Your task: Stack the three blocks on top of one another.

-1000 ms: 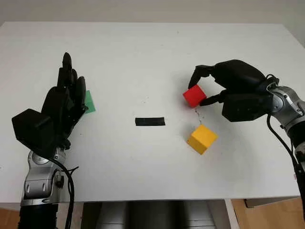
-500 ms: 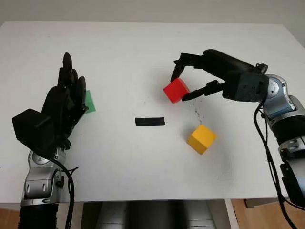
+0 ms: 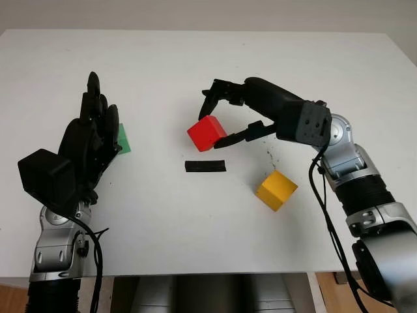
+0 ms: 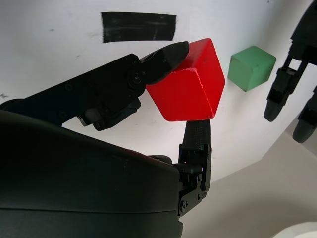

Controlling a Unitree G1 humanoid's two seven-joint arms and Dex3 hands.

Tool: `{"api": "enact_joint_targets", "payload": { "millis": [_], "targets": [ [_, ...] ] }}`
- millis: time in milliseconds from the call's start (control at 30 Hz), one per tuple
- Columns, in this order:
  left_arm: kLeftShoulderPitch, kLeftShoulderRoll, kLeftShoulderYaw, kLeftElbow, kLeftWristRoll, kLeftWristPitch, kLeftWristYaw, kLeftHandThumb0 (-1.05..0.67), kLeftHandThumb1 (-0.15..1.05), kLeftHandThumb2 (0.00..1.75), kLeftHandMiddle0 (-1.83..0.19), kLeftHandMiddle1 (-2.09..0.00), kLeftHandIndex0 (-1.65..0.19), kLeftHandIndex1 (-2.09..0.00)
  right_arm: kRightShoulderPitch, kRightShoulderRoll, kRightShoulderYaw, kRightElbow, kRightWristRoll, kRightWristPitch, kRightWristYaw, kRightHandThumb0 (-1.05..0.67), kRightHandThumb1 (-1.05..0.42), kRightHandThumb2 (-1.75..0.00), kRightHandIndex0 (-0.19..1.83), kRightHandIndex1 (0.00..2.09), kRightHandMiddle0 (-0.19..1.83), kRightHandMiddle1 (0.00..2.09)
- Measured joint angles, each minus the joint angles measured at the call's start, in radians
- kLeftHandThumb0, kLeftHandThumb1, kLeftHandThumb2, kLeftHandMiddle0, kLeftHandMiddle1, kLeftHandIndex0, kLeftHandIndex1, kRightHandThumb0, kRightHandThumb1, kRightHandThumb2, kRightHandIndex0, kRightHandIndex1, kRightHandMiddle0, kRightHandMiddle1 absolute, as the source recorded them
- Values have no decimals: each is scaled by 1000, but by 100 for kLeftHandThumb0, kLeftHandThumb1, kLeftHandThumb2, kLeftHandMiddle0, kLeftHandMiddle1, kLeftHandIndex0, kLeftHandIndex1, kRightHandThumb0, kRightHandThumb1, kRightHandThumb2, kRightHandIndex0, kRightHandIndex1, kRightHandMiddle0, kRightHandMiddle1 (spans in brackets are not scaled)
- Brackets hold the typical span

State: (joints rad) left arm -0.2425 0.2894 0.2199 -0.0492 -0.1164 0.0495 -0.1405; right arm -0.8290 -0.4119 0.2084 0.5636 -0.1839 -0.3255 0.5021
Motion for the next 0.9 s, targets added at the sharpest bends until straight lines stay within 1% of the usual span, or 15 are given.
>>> {"api": "enact_joint_targets", "payload": {
  "millis": [200, 400, 600, 900],
  "targets": [
    [3, -3, 0, -4, 0, 0, 1, -76, 105, 64, 19, 0, 19, 0, 54, 29, 0, -32, -18, 12, -52, -40, -96, -5, 27, 1, 25, 176],
    [6, -3, 2, -6, -3, 1, 2, -76, 105, 63, 19, 0, 19, 0, 82, 50, 0, -39, -25, 24, -64, -37, -94, -5, 27, 1, 28, 177],
    [6, -3, 2, -6, -3, 1, 1, -77, 105, 63, 19, 0, 19, 0, 83, 58, 4, -33, -44, 20, -80, -35, -92, -5, 30, 3, 32, 177],
    [6, -3, 2, -6, -6, 2, -1, -77, 105, 63, 19, 0, 19, 0, 103, 59, 14, -19, -63, 16, -77, -33, -91, -5, 29, 2, 32, 174]
  ]
}}
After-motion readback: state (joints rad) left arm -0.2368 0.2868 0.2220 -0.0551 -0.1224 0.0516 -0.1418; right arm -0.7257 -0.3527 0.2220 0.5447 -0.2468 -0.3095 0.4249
